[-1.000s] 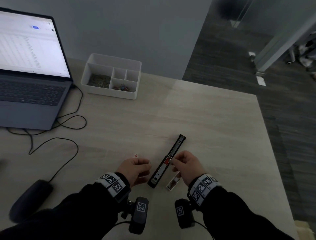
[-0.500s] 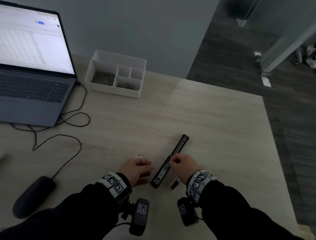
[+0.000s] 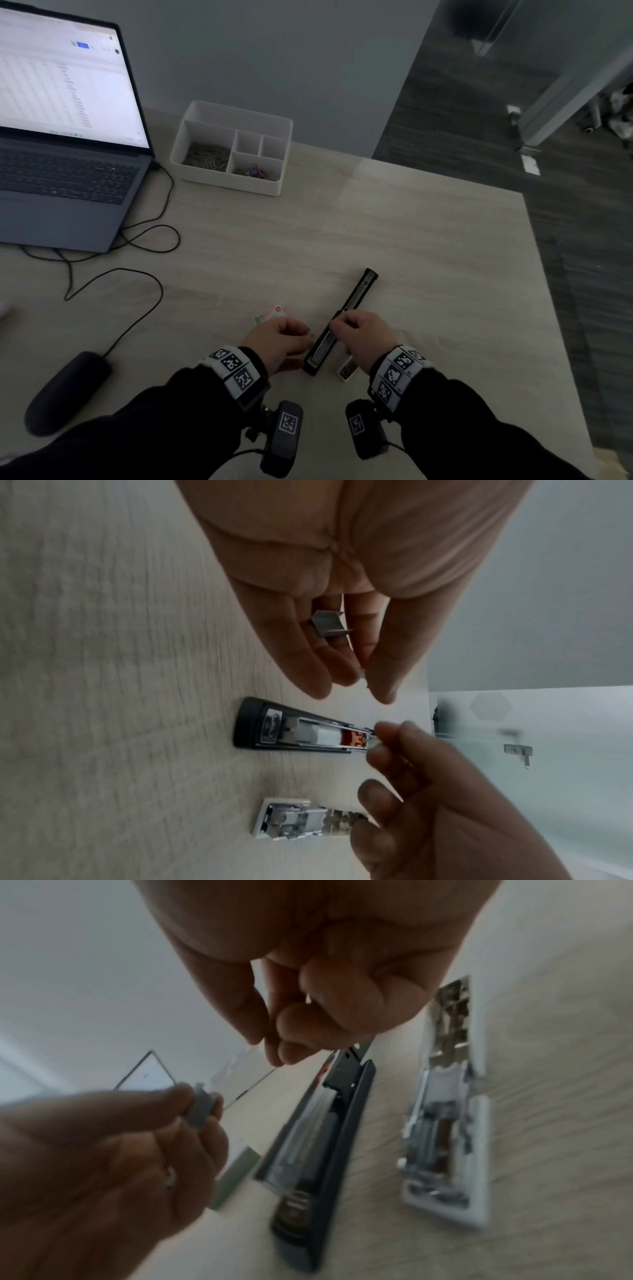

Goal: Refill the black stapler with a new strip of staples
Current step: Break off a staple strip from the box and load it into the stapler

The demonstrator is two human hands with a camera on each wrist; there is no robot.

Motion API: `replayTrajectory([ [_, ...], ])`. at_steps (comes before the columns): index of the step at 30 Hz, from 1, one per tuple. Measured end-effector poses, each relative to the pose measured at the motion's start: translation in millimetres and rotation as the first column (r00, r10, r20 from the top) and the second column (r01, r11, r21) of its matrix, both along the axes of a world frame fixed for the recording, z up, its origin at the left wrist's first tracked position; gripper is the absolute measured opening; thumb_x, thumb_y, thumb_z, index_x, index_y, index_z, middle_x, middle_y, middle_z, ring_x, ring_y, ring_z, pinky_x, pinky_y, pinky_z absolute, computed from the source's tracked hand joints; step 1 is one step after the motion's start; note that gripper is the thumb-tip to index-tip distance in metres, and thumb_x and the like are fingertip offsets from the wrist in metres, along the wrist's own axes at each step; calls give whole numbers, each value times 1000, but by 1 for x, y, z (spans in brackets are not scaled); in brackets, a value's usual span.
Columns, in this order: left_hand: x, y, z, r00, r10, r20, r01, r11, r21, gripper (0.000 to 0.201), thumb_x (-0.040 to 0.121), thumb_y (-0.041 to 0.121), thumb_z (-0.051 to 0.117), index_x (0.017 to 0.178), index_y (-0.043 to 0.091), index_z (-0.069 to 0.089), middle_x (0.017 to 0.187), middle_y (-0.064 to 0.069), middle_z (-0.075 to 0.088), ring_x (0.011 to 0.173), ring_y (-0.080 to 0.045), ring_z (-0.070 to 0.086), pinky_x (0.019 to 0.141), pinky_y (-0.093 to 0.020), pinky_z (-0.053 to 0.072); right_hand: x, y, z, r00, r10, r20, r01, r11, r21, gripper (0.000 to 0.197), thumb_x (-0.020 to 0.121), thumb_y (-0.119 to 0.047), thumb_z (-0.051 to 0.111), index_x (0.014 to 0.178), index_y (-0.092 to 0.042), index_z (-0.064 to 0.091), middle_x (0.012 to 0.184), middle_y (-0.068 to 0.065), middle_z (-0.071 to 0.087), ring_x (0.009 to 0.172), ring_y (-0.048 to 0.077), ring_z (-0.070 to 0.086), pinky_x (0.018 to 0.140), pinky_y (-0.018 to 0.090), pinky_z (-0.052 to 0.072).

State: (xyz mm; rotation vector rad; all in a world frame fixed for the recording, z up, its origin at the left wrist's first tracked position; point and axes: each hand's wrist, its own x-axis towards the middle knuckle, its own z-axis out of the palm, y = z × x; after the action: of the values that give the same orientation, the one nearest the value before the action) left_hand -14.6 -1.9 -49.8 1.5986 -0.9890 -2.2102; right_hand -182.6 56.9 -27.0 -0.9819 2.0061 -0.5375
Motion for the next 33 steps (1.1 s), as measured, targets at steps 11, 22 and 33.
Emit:
replayTrajectory([
  [11,-10,4,3,998,-63,12,64,992,-113,20,77,-4,73,78,11,61,77,-7,62,65,-17,61,55,-26,55,15,-2,9,993,34,113,-33,999,-8,9,80,-24,68,71,-23,66,63,-7,63,49,8,55,45,16,45],
  [22,-3,3,-3,998,-22,63,24,999,-44,12,83,1,68,80,12,62,68,-5,60,59,-15,57,49,-26,55,-3,-4,-5,951,255,-178,-253,967,34,14,94,-24,49,87,-16,59,83,0,59,78,20,55,71,33,46],
  [33,2,9,-18,955,-162,249,191,977,-98,17,71,8,80,75,14,65,67,-3,61,57,-14,56,47,-25,51,-2,-4,-9,928,313,-200,-299,949,99,15,95,-28,46,85,-23,57,88,0,60,82,22,59,74,33,49],
])
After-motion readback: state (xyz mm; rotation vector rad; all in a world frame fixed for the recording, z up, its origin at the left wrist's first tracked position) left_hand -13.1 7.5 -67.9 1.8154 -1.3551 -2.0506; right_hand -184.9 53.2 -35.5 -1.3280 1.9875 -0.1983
